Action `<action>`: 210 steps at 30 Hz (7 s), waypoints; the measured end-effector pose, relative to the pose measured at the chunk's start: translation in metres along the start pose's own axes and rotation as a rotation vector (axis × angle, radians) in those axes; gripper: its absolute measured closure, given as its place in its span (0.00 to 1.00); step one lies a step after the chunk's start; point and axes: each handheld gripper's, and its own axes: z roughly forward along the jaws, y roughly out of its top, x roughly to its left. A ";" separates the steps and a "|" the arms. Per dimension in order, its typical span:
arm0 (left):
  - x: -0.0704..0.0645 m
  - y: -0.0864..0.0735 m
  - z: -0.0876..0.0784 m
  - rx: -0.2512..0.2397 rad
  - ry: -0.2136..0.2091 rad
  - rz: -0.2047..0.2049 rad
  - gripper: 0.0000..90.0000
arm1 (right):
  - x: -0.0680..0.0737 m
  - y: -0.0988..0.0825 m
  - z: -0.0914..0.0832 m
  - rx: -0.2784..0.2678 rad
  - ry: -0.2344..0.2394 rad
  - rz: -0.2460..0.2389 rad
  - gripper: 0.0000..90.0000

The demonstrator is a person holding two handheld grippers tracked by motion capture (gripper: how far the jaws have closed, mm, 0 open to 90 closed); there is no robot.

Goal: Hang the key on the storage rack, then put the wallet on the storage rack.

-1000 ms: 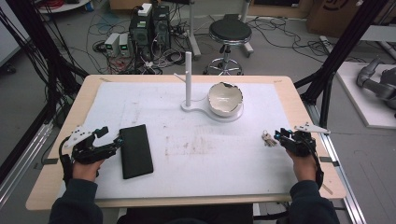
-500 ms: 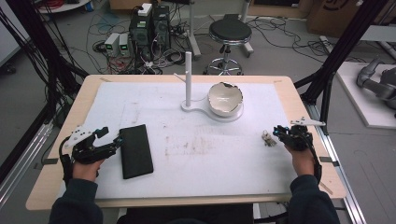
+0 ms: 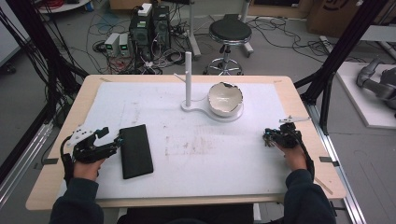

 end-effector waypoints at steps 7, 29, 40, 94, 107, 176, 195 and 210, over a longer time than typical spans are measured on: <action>0.001 0.000 -0.002 -0.004 0.004 -0.004 0.28 | 0.005 0.001 -0.010 -0.057 0.039 -0.010 1.00; 0.004 0.000 -0.003 -0.013 0.004 -0.012 0.28 | 0.085 0.109 -0.044 -0.339 0.283 -0.141 1.00; 0.008 -0.001 -0.004 -0.016 0.005 -0.021 0.28 | 0.131 0.176 -0.013 -0.364 0.350 -0.224 1.00; 0.004 -0.001 -0.003 -0.035 -0.052 -0.001 0.29 | 0.079 0.160 -0.034 -0.291 0.009 -0.200 0.30; 0.004 -0.001 0.004 -0.028 -0.066 -0.001 0.28 | 0.045 0.042 -0.057 -0.246 -0.053 -0.108 0.24; -0.046 -0.022 0.035 0.296 -0.125 -0.075 0.65 | 0.067 0.011 -0.041 -0.276 -0.010 -0.152 0.27; -0.052 -0.017 0.035 0.252 -0.255 -0.176 0.85 | 0.065 0.008 -0.041 -0.269 -0.028 -0.157 0.27; -0.072 0.000 0.048 0.218 -0.356 -0.061 0.90 | 0.086 0.019 -0.012 -0.226 0.265 -0.150 0.27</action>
